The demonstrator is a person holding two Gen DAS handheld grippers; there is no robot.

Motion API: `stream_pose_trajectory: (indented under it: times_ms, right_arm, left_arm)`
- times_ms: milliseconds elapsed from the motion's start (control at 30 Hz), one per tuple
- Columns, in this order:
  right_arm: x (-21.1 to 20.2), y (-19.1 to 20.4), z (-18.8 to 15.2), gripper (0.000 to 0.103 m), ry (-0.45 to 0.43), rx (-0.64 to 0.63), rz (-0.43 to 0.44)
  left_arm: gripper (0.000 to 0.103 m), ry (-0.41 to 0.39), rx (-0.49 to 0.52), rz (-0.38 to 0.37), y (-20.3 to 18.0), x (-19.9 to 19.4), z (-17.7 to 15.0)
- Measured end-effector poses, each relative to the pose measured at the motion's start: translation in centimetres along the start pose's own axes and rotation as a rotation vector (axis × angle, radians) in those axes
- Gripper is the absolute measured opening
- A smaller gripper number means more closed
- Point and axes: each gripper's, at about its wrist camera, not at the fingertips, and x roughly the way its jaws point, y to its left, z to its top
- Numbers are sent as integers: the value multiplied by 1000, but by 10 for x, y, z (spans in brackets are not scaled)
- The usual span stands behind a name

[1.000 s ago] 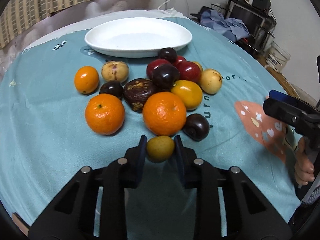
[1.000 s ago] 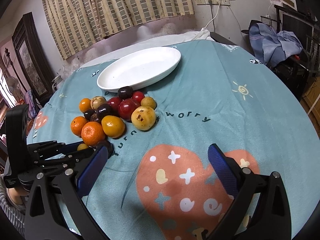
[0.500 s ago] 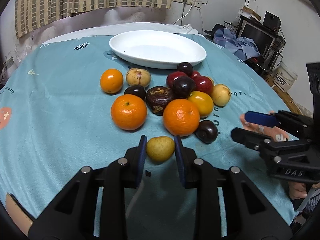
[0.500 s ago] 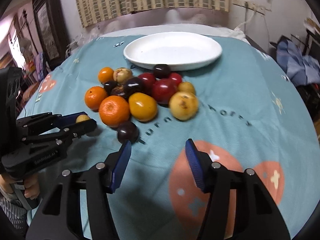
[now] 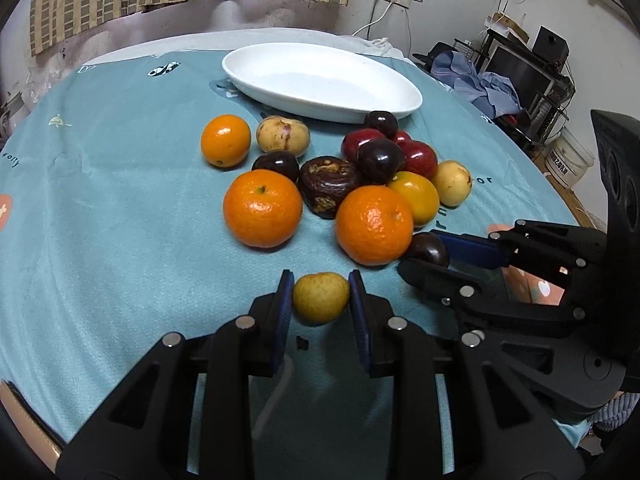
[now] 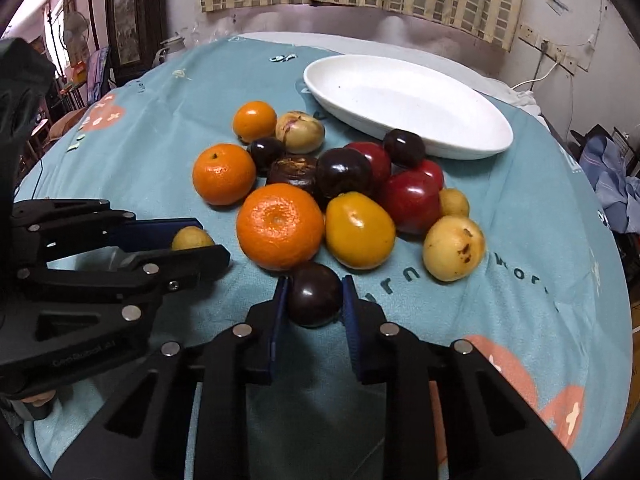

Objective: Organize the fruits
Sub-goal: 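Grasp a dark purple plum with the right gripper while the left holds the yellow fruit, then carry both fruits over the white plate and open both grippers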

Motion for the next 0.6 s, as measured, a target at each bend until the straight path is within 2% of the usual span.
stream_pose_trajectory:
  times_ms: [133,267,400,467,600]
  right_arm:
    - [-18,-12,-3,26,-49,48,19]
    - [-40,-35,-1,26,-94,111,25]
    - [-59,-70,34,26,-144,167,-15]
    - [-64,-87,61,26,-171,211,-16]
    - [-42,-110,101,26,-165,277,3]
  left_arm:
    - [28,-13,10,-13,-3,-2,0]
    - [28,-71,19,-21,-9,-20,12]
    - [28,-123,8,-16,-11,-32,56]
    - [28,-149,-4,-17,-13,-31,85]
    - [28,-138,-36,-1,-12,-1,131]
